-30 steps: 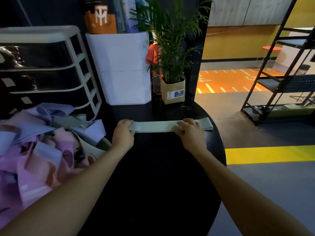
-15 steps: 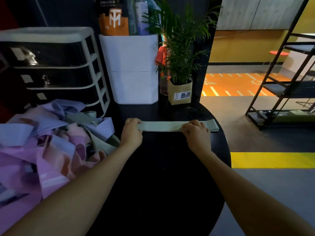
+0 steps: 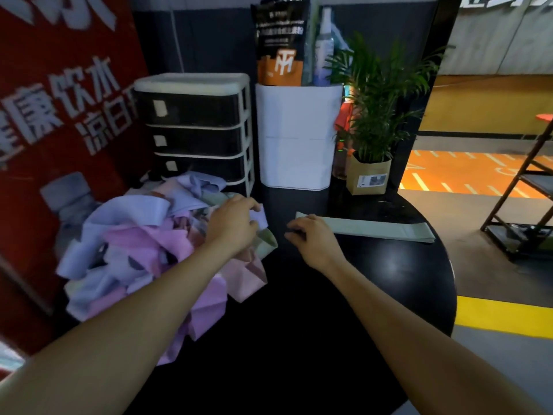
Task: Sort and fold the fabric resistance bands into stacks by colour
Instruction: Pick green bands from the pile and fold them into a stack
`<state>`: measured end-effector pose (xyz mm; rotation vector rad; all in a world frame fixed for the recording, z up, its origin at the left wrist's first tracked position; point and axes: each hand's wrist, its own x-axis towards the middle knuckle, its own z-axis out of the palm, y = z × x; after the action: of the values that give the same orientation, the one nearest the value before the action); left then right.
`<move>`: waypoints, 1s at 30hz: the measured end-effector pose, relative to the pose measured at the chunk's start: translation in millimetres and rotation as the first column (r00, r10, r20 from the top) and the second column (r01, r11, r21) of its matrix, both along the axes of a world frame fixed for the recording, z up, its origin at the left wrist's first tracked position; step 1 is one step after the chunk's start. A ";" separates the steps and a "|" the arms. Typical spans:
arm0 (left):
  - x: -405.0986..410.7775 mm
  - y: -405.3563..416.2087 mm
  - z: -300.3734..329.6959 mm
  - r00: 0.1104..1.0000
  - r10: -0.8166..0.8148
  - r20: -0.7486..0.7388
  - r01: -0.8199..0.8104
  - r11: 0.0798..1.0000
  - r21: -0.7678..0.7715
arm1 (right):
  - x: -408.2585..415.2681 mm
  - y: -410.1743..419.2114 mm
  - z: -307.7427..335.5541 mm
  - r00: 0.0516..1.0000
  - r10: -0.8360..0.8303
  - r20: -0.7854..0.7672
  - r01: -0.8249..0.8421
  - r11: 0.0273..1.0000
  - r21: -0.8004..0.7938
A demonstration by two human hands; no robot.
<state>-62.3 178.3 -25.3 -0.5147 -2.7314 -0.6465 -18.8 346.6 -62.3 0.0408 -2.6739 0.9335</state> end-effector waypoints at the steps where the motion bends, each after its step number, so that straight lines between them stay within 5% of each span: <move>1: 2.8 -10.1 1.2 1.000 0.010 -0.010 -0.010 1.000 -0.003 | -1.3 -9.4 -0.5 1.000 0.025 0.009 -0.025 1.000 0.003; 12: 19.8 -79.4 1.5 0.998 0.062 0.017 -0.062 0.998 0.010 | -5.4 -59.4 -6.1 0.983 -0.056 0.176 0.044 0.997 0.070; 22: 8.1 -77.0 19.6 1.000 -0.004 0.022 0.000 0.982 0.187 | -31.5 -62.5 88.4 0.993 -0.008 -0.114 0.004 0.999 -0.032; 30: -20.3 -61.7 38.5 0.992 -0.126 0.025 0.100 0.879 0.466 | -36.5 -52.3 153.0 0.956 0.040 -0.290 -0.061 0.996 -0.066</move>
<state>-82.6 116.6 13.2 -0.5416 -2.4737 -1.3179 -55.4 294.4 90.7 0.2138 -2.3780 0.9602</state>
